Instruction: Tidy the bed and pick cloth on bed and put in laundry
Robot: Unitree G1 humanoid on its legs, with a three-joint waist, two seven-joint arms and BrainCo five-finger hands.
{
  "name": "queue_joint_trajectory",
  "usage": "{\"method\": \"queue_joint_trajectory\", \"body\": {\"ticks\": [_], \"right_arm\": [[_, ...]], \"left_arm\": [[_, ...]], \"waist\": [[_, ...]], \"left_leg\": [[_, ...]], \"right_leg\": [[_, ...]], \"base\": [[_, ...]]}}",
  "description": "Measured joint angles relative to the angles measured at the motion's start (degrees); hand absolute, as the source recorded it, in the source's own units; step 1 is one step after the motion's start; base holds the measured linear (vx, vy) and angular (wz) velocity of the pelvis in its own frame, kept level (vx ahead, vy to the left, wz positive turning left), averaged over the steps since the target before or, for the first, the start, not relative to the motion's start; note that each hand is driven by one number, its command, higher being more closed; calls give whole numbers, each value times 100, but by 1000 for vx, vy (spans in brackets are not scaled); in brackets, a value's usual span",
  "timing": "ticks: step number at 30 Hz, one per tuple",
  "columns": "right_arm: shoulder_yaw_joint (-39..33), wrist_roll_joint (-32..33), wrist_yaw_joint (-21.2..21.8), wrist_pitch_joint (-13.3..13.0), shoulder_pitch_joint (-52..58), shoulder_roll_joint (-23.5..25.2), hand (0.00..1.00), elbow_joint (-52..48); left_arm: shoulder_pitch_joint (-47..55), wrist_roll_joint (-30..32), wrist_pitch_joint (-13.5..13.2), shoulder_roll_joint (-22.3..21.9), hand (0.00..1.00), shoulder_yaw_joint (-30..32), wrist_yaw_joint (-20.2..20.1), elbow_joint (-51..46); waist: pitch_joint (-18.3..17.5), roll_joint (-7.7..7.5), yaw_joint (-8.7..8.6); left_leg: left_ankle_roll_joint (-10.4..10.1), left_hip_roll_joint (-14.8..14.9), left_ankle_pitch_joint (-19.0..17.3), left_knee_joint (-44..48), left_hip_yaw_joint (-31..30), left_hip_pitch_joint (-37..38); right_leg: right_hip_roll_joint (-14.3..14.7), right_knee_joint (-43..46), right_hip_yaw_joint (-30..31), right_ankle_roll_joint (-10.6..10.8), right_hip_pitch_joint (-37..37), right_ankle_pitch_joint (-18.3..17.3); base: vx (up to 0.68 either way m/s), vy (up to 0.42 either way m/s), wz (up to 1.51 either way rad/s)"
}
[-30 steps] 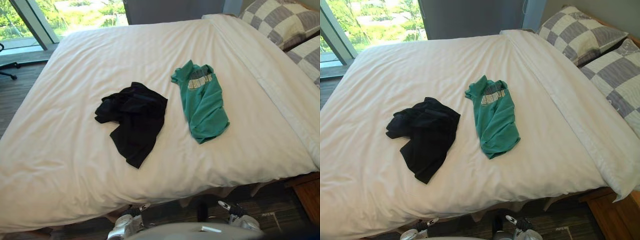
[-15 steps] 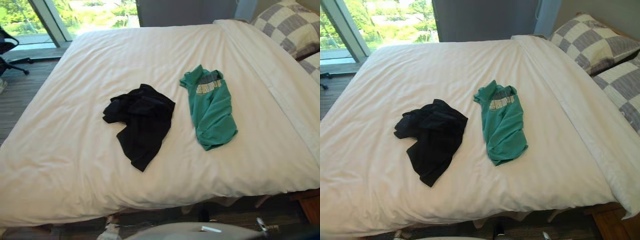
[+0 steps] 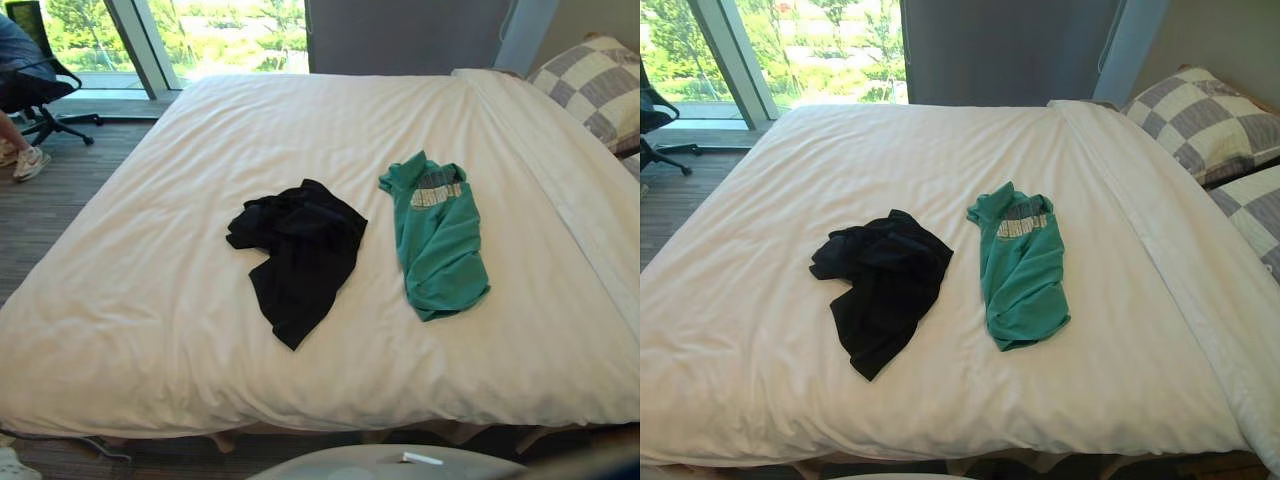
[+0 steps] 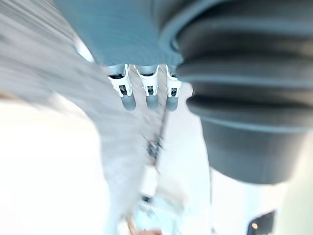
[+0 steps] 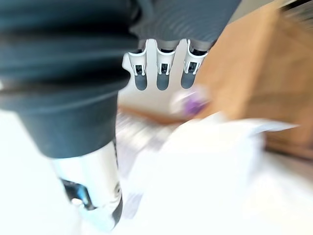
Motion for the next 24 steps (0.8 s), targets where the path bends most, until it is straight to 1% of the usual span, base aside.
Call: {"method": "queue_joint_trajectory", "body": {"ticks": [1,2,3,4,5,6,7,9,10,12,13,14,15,17,18,19,20,21,22,23,24], "right_arm": [[268,-119,42,62,2,-116,0,-468],[371,-127,82,85,2,-169,0,-695],[532,-170,167,142,-21,-181,0,-1117],[720,-244,274,191,-64,-151,0,-1469],[840,-350,338,228,-82,-142,0,-1711],[932,-436,412,289,-107,-143,0,-1935],[1101,-503,523,370,-191,-146,0,-2254],[1437,-558,686,503,-254,-147,0,-2629],[1818,-567,780,577,-347,-136,0,-2873],[2392,-570,904,619,-457,23,0,-3068],[2714,-606,949,617,-463,261,0,-3163],[2903,-681,973,616,-452,381,0,-3180],[3044,-710,987,616,-442,447,0,-3178],[3539,-980,1010,595,-439,659,0,-3246],[3653,-1035,1019,581,-437,666,0,-3290],[3801,-1139,1034,513,-439,669,0,-3366],[3870,-1192,1037,469,-440,693,0,-3387],[4018,-1250,1058,448,-427,781,0,-3476],[4100,-1262,1066,431,-425,805,0,-3527],[4235,-1345,1091,416,-428,801,0,-3661],[4354,-1430,1106,412,-430,800,0,-3823]], "left_arm": [[4,199,-90,17,0,-189,-27,-363],[19,318,-163,12,0,-370,-34,-588],[101,1381,-796,-5,0,-809,297,-924],[179,2767,-1723,-138,0,-998,891,-1476],[200,3394,-2096,-160,0,-1162,1066,-2026],[205,3815,-2251,-121,0,-1342,1126,-2493],[162,4187,-2244,-62,0,-1635,1114,-3015],[-18,4554,-1960,-76,0,-2111,974,-3402],[-182,4864,-1629,-99,0,-2592,869,-3454],[-353,5304,-1085,-260,0,-3288,683,-3417],[-509,5773,-701,-549,0,-3781,647,-3377],[-573,6050,-521,-701,0,-4046,651,-3312],[-618,6228,-411,-788,0,-4241,649,-3239],[-772,7001,6,-1098,0,-4972,649,-2917],[-804,7176,94,-1189,0,-5154,648,-2863],[-847,7430,273,-1361,0,-5484,649,-2797],[-874,7562,369,-1437,0,-5617,649,-2746],[-880,7754,579,-1563,0,-5842,651,-2642],[-874,7850,708,-1637,0,-5920,650,-2592],[-877,7970,924,-1743,0,-6020,651,-2556],[-877,8082,1094,-1789,0,-6071,651,-2556]], "waist": [[-1,3,-23],[1,10,-22],[2,42,-21],[-21,5,-28],[-7,-15,-25],[1,-8,-27],[-1,1,-76],[-6,39,-100],[20,89,-165],[61,91,-230],[144,79,-320],[202,56,-361],[239,30,-392],[390,-76,-549],[439,-92,-558],[462,-77,-560],[484,-106,-552],[511,-190,-572],[512,-189,-574],[506,-203,-570],[526,-170,-558]], "left_leg": [[-2,-7,22,2,9,1],[1,-9,30,6,13,-1],[-14,-15,77,5,18,-35],[-6,-19,119,4,32,-45],[-4,-16,149,3,28,-51],[-9,-17,167,2,28,-47],[22,-31,196,5,41,-36],[43,-74,260,7,73,-37],[70,-100,300,6,147,-50],[126,-131,348,23,305,-43],[129,-132,348,65,417,-43],[129,-132,347,79,495,-10],[131,-131,346,79,534,19],[144,-108,291,85,620,127],[162,-79,208,93,658,150],[135,0,-13,97,657,138],[93,6,-46,95,668,137],[123,-20,-82,130,685,127],[151,-38,-104,141,693,128],[160,-49,-119,168,696,127],[165,-79,-128,177,698,123]], "right_leg": [[-2,-1,30,0,-12,0],[-2,-1,48,-1,-19,0],[-4,-1,83,-5,-65,0],[1,-1,144,-23,-130,9],[6,-1,143,-37,-136,19],[8,-1,145,-47,-133,26],[2,-1,193,-59,-139,48],[-25,-1,314,-66,-204,84],[-41,-1,394,-71,-257,118],[-41,-1,623,-102,-367,183],[-27,0,775,-132,-402,203],[-13,0,865,-119,-417,214],[-1,1,928,-117,-425,227],[28,1,1111,-135,-427,305],[68,1,1161,-130,-435,330],[162,2,1228,-134,-509,393],[177,4,1260,-134,-528,429],[147,4,1295,-139,-526,488],[132,3,1325,-114,-526,521],[95,2,1360,-93,-523,547],[79,0,1373,-71,-524,563]], "base": [[2,6,-3],[-11,0,-9],[-13,-20,-14],[-9,-28,-12],[-20,-35,-9],[-36,-21,-3],[-63,-12,-11],[-52,-4,-23],[-79,-11,-38],[-120,-31,-59],[-136,-48,-66],[-118,-41,-57],[-117,-39,-48],[-98,-26,-49],[-106,-14,-47],[-80,-7,-37],[-89,12,-31],[-72,30,-15],[-63,36,-9],[-45,31,-3],[0,0,0]]}}
